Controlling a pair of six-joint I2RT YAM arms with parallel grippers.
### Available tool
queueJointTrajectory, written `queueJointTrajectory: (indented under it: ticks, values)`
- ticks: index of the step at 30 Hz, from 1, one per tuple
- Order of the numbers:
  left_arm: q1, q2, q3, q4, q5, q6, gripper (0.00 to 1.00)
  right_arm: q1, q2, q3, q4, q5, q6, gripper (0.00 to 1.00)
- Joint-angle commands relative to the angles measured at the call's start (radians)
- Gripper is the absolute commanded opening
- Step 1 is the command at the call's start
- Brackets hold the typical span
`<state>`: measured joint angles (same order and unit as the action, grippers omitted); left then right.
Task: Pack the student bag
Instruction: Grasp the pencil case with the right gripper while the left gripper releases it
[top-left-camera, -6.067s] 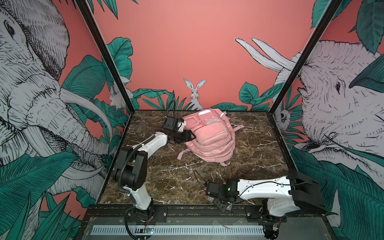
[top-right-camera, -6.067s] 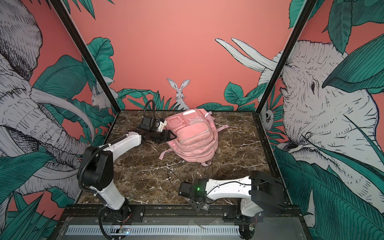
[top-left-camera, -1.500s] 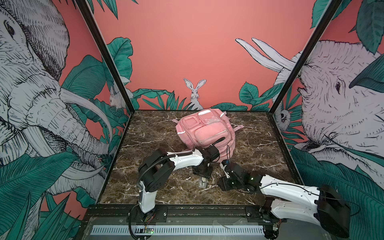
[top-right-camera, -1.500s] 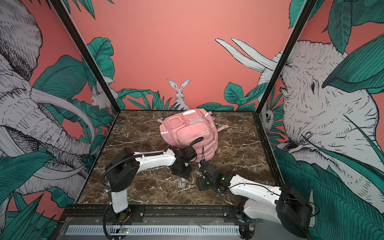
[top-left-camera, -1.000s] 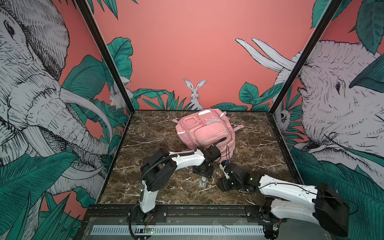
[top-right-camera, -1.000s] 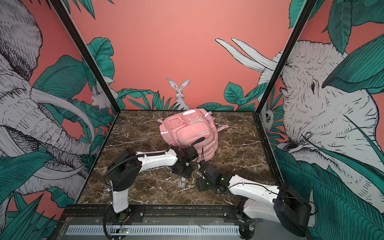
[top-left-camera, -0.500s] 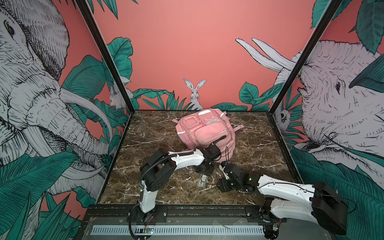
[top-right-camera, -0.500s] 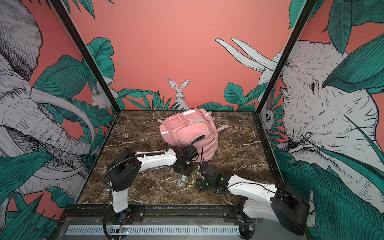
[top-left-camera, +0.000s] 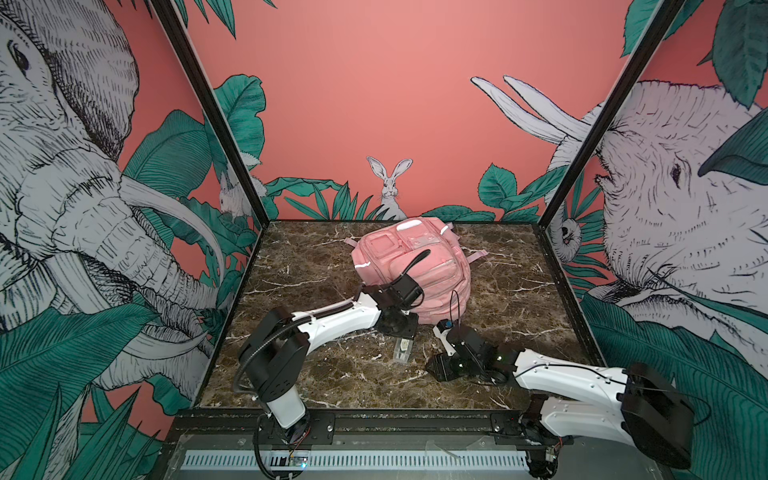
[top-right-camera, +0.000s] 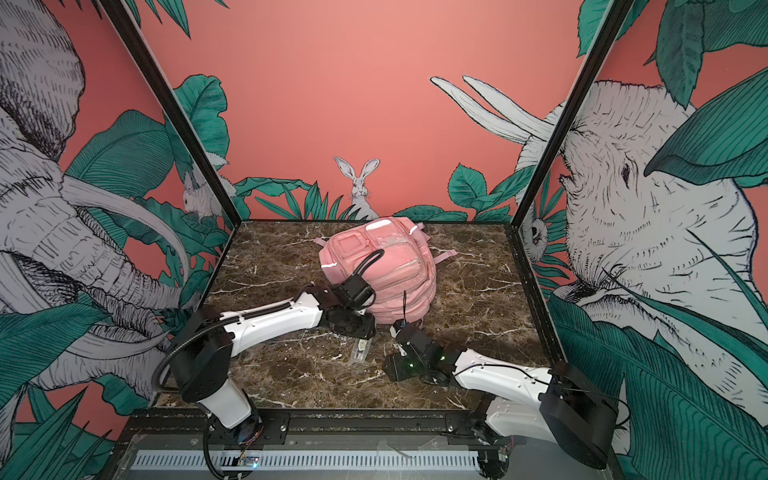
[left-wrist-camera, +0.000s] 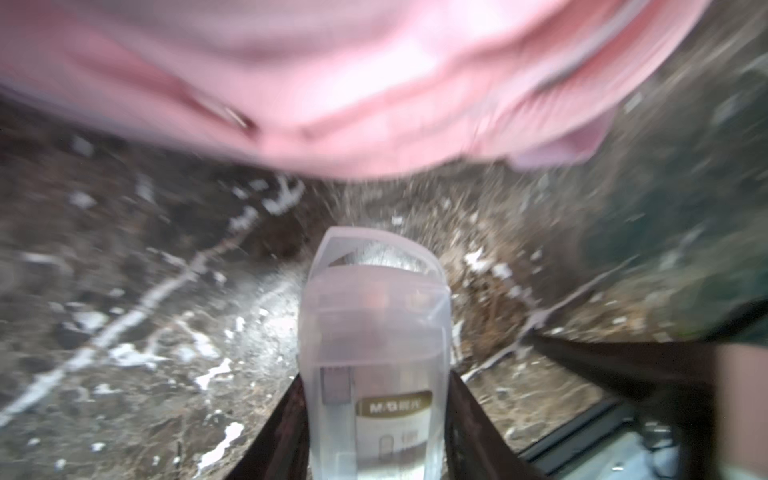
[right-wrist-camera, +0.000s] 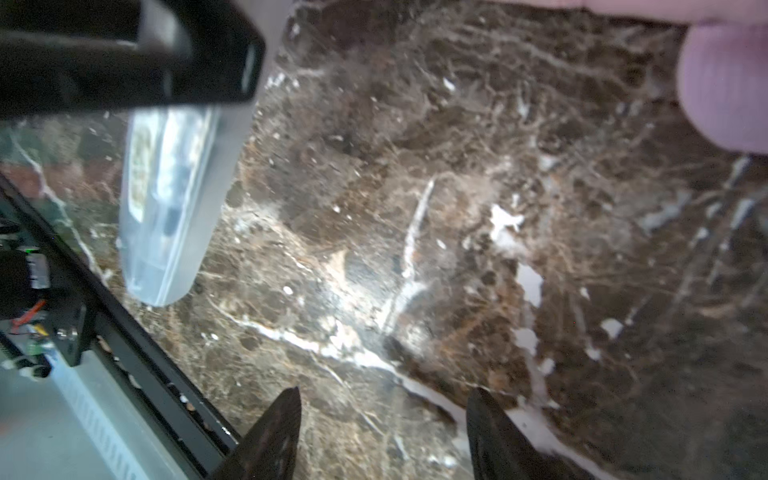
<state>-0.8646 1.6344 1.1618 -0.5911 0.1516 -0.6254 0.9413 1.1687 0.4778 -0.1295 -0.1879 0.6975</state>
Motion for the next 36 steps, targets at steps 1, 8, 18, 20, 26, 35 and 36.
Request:
queueJointTrajectory:
  ticks: [1,8,18,20,26,35,36]
  values:
    - [0.045,-0.051,-0.030,0.070,0.086,-0.033,0.45,-0.004,-0.021,0.001,0.154,-0.053,0.040,0.64]
    - [0.079,-0.062,-0.029,0.141,0.166,-0.065,0.45,-0.007,-0.056,0.041,0.237,-0.029,0.053,0.69]
    - [0.088,-0.071,-0.044,0.214,0.213,-0.105,0.45,-0.105,0.089,0.089,0.409,-0.077,0.116,0.70]
    - [0.088,-0.071,-0.046,0.221,0.218,-0.108,0.45,-0.107,0.112,0.115,0.413,-0.084,0.113,0.68]
    - [0.093,-0.079,-0.041,0.227,0.225,-0.114,0.46,-0.131,0.135,0.115,0.465,-0.102,0.132,0.60]
    - [0.102,-0.071,-0.042,0.241,0.239,-0.114,0.46,-0.141,0.146,0.140,0.464,-0.119,0.142,0.34]
    - [0.104,-0.071,-0.042,0.242,0.242,-0.114,0.46,-0.144,0.147,0.141,0.464,-0.122,0.142,0.30]
